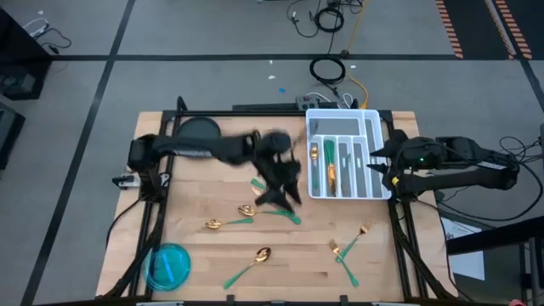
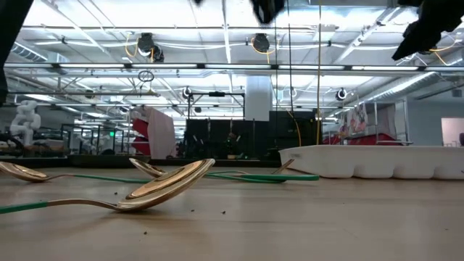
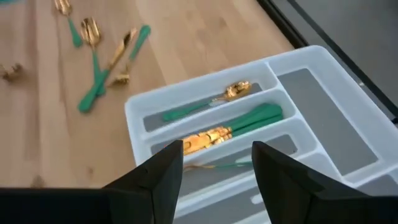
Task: Sort silverware
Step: Put the green fork into the silverware tray
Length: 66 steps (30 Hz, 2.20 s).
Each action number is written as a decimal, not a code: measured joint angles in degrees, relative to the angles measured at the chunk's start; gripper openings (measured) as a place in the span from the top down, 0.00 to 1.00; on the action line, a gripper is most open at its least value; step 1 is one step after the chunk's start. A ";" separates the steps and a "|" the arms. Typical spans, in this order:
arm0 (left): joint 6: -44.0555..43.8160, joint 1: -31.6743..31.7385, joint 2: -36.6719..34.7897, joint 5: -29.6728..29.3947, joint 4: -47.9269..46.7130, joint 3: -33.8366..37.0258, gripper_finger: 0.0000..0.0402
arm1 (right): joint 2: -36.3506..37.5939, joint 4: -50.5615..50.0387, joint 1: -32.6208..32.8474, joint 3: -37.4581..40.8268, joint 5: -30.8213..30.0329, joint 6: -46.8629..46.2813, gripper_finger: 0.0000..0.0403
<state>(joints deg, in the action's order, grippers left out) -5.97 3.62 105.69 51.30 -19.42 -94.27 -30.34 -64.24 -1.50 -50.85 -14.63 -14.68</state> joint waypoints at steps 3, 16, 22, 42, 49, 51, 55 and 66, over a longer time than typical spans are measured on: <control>-18.53 -0.49 0.49 7.04 22.82 10.77 0.49 | 1.68 0.44 0.24 0.57 -0.15 -0.52 0.54; -67.21 -2.51 -0.81 -13.78 69.51 28.86 0.49 | 0.05 6.12 0.22 0.63 -0.45 3.56 0.54; -67.01 1.14 -0.82 -17.79 70.06 26.45 0.49 | 0.01 5.62 0.22 0.63 -0.33 3.54 0.54; -49.43 25.48 -20.49 -5.31 107.95 18.71 0.53 | 0.07 8.18 0.62 0.63 6.12 2.54 0.54; -28.79 27.40 -50.78 -13.36 70.59 44.40 0.62 | 1.47 17.71 1.29 0.63 6.06 4.00 0.54; -21.34 25.55 -57.58 -22.94 52.98 47.96 0.62 | 1.64 17.61 1.29 0.63 5.83 4.00 0.54; -15.04 19.86 -61.83 -39.51 30.32 49.61 0.62 | 1.65 17.69 1.29 1.57 5.54 3.59 0.54; -23.58 8.78 -46.77 -39.60 19.97 49.57 0.54 | 1.63 30.63 1.29 14.81 10.71 -1.93 0.54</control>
<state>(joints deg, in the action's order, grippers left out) -29.55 12.41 58.92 11.70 0.55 -44.71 -28.71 -33.62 -0.21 -36.04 -3.92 -16.61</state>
